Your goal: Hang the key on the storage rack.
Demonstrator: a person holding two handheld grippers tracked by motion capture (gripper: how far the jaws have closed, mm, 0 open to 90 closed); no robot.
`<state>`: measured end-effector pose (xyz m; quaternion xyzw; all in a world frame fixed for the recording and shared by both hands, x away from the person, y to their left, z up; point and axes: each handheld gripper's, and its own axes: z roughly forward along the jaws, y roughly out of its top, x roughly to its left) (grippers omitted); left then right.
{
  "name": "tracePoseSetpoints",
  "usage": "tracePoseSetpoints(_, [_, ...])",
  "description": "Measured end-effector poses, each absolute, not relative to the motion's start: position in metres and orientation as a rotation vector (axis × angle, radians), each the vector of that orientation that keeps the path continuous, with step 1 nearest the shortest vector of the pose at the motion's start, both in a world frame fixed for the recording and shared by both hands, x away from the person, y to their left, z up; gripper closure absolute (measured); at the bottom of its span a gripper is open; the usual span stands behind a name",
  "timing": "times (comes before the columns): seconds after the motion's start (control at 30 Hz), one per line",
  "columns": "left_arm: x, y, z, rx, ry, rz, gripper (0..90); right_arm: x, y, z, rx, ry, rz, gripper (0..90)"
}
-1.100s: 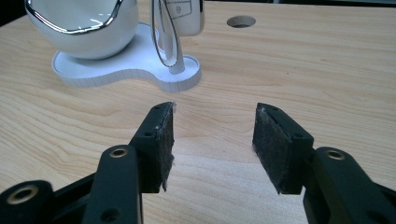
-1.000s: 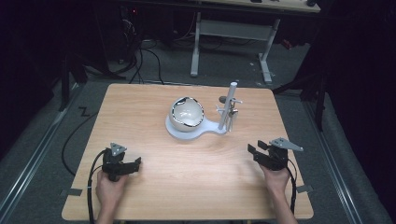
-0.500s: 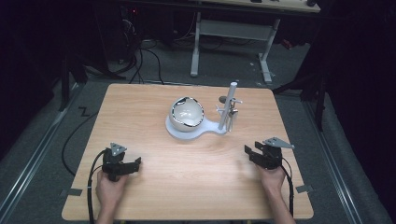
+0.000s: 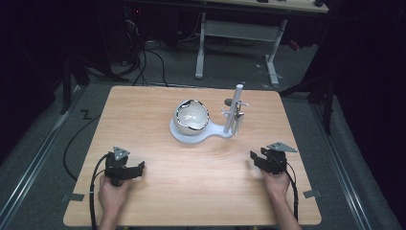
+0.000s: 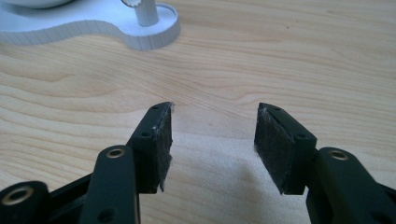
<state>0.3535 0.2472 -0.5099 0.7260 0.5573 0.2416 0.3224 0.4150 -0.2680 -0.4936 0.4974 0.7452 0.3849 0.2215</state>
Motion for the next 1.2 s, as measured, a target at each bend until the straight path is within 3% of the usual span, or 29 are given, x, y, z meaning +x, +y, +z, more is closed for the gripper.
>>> tracePoseSetpoints(1.2, [0.3532,0.247,-0.5099,1.904,1.464,0.634,15.4,0.4187,-0.2617,-0.5041,1.359,2.119,0.926,41.2])
